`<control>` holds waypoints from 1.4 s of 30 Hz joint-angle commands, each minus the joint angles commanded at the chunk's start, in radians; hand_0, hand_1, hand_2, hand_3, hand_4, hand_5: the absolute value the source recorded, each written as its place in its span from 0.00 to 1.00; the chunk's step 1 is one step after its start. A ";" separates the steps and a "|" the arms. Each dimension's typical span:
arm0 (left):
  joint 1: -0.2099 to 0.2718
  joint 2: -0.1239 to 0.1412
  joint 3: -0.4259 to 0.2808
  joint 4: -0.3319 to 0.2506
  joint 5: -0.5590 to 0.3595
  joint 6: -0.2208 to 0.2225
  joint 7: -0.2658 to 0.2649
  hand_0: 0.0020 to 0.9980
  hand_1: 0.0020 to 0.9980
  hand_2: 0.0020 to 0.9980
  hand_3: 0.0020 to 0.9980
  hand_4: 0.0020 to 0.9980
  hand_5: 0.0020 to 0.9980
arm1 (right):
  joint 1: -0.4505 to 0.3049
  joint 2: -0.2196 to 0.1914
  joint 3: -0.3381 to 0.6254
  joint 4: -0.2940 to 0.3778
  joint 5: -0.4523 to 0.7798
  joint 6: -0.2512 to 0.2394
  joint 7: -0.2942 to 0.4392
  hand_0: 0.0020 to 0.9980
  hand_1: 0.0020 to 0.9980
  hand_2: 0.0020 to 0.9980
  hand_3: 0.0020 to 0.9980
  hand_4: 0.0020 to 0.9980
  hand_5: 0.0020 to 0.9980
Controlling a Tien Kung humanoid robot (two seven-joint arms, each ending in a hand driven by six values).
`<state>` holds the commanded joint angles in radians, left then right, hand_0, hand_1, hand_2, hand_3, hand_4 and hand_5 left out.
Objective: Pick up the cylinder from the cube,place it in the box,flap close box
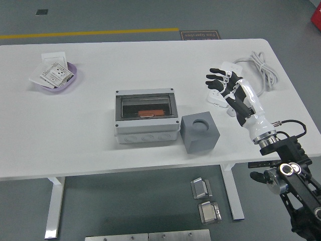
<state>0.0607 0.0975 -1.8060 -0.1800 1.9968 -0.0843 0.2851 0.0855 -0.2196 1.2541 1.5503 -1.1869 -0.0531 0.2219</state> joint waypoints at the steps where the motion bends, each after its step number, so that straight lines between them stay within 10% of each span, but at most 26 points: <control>1: 0.001 0.000 -0.004 0.000 0.006 0.001 0.001 0.72 0.74 0.71 0.78 0.73 0.44 | 0.000 0.000 -0.001 -0.001 0.001 0.001 -0.001 0.77 0.71 0.74 0.78 0.99 0.66; 21: 0.017 -0.005 -0.006 0.000 -0.003 -0.032 0.071 0.71 0.71 0.61 0.77 0.73 0.44 | -0.003 -0.007 0.000 -0.003 -0.010 0.027 -0.016 0.81 0.76 0.77 0.80 1.00 0.68; 42: 0.004 -0.001 0.001 0.000 -0.018 -0.101 0.174 0.80 0.85 0.85 0.90 0.76 0.46 | -0.026 -0.002 0.046 0.010 -0.040 0.044 -0.025 0.87 0.82 0.82 0.82 1.00 0.74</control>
<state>0.0646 0.0963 -1.8052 -0.1800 1.9791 -0.1853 0.4593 0.0595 -0.2213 1.2998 1.5605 -1.2270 -0.0094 0.1965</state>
